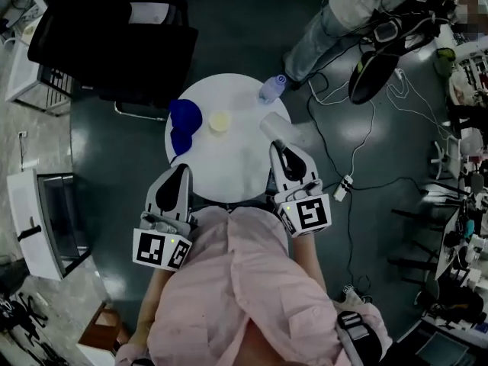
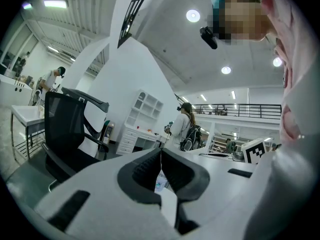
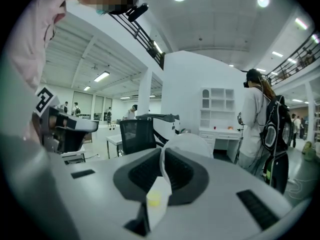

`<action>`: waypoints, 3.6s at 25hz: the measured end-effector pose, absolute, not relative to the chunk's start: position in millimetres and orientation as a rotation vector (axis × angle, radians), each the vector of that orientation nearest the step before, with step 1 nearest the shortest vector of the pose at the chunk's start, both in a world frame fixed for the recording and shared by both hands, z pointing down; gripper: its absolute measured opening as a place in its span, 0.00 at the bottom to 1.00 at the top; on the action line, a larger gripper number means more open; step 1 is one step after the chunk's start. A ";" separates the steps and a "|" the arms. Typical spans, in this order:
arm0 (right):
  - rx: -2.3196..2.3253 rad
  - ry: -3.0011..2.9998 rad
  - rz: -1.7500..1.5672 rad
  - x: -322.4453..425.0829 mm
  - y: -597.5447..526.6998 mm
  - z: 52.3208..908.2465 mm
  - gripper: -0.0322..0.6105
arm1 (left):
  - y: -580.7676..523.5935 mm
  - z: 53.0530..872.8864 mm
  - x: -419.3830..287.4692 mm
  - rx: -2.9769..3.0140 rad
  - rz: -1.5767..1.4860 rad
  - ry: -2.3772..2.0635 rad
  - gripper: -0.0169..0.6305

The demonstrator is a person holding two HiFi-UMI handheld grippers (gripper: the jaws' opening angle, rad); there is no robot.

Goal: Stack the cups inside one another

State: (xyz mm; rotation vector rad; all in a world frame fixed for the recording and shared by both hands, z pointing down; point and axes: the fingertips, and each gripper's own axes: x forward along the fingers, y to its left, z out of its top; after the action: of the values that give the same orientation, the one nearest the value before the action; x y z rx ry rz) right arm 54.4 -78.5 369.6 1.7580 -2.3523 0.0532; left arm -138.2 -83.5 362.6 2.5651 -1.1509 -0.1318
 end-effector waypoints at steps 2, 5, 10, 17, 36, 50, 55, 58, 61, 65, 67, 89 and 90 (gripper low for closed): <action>1.733 -2.360 0.078 44.8 -80.6 376.7 0.12 | -85.9 369.1 -145.0 2.545 -0.123 -1.157 0.06; 1.722 -2.369 0.087 42.4 -80.3 376.6 0.12 | -90.2 370.1 -137.5 2.551 -0.114 -1.127 0.06; 1.719 -2.354 0.092 47.6 -74.3 371.1 0.12 | -91.9 367.1 -111.9 2.590 -0.099 -1.035 0.06; 1.760 -2.313 0.118 58.5 -64.4 372.0 0.12 | -93.1 367.4 -92.9 2.617 -0.097 -0.951 0.06; 1.681 -2.329 0.015 53.7 -72.2 364.5 0.12 | -89.6 362.0 -100.5 2.593 -0.133 -0.998 0.06; 1.502 -2.356 -0.056 33.3 -90.1 368.8 0.12 | -83.5 361.8 -119.4 2.546 -0.147 -1.093 0.06; 1.419 -2.358 -0.078 33.9 -104.4 372.5 0.12 | -86.0 353.0 -113.0 2.548 -0.141 -1.119 0.06; 1.379 -2.356 -0.061 29.4 -115.3 388.9 0.12 | -89.8 356.3 -115.8 2.541 -0.133 -1.130 0.06; 1.321 -2.358 -0.039 21.1 -122.0 405.9 0.12 | -89.4 358.2 -121.7 2.530 -0.131 -1.149 0.06; 1.260 -2.353 -0.021 14.1 -131.6 424.6 0.12 | -89.9 359.3 -125.0 2.515 -0.136 -1.167 0.06; 1.239 -2.349 -0.012 10.5 -136.0 432.2 0.12 | -90.1 358.4 -126.6 2.510 -0.135 -1.174 0.06; 0.934 -2.095 -0.187 -30.3 -135.6 504.1 0.12 | -86.1 357.5 -134.9 2.509 -0.128 -1.170 0.06; 0.931 -2.095 -0.184 -30.5 -135.6 505.0 0.12 | -86.2 357.4 -134.5 2.510 -0.126 -1.168 0.06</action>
State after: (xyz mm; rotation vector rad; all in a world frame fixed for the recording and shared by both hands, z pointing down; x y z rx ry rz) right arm -30.5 -135.6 505.0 0.9310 -2.0953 -0.1840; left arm -134.5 -86.2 357.4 2.5097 -1.1676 -0.1263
